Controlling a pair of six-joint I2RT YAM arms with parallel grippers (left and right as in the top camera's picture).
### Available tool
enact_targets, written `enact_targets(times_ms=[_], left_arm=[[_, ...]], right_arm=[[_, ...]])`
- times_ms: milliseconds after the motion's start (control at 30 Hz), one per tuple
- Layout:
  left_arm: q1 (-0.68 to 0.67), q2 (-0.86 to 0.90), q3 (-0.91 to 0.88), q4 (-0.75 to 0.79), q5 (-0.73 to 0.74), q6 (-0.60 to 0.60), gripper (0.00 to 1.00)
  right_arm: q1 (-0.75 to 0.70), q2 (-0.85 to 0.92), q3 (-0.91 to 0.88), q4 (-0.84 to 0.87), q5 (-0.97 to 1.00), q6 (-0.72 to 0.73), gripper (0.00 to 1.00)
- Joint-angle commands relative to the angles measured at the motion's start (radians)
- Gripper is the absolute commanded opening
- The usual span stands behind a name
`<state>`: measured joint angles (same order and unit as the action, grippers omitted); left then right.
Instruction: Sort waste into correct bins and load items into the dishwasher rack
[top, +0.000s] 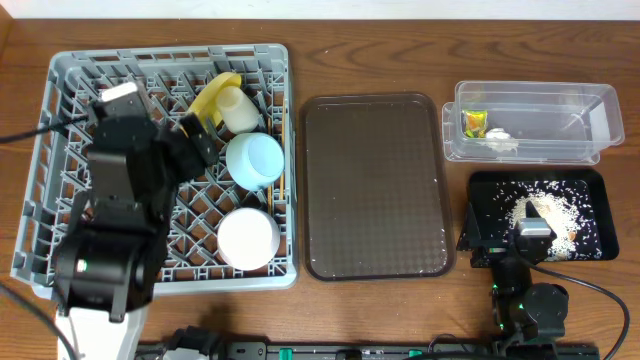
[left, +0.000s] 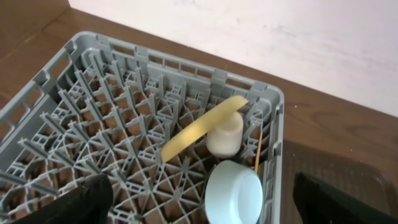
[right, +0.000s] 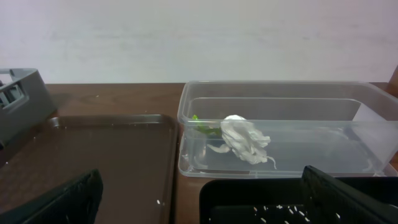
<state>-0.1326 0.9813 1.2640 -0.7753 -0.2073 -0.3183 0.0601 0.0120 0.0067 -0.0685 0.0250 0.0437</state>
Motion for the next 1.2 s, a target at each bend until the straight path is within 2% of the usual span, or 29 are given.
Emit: enact_targets(times_ms=[0,200,500,600,767,933,1167], left_arm=[[0.003,-0.105,-0.034,-0.023,0.009,-0.009,0.94],[0.003,-0.361,-0.173,-0.033,0.010,-0.009,0.94],[0.003,-0.779,-0.521,0.011,0.017,-0.010,0.94],[0.003,-0.864,-0.622,0.138,0.017,-0.010,0.94],[0.004,-0.972,-0.814,0.491,0.044,-0.009,0.94],[0.035,-0.979,-0.972,0.747,0.116,-0.009,0.94],[0.110,-0.979,-1.163,0.971,0.242,-0.009,0.94]], right_arm=[[-0.005,-0.006,-0.001,-0.005,-0.007,-0.011,0.99],[-0.005,-0.006,-0.001,-0.005,-0.007,-0.011,0.99],[-0.005,-0.006,-0.001,-0.005,-0.007,-0.011,0.99],[-0.005,-0.006,-0.001,-0.005,-0.007,-0.011,0.99],[-0.005,-0.006,-0.001,-0.005,-0.007,-0.011,0.99],[-0.005,-0.006,-0.001,-0.005,-0.007,-0.011,0.99],[-0.005,-0.006,-0.001,-0.005,-0.007,-0.011,0.99]])
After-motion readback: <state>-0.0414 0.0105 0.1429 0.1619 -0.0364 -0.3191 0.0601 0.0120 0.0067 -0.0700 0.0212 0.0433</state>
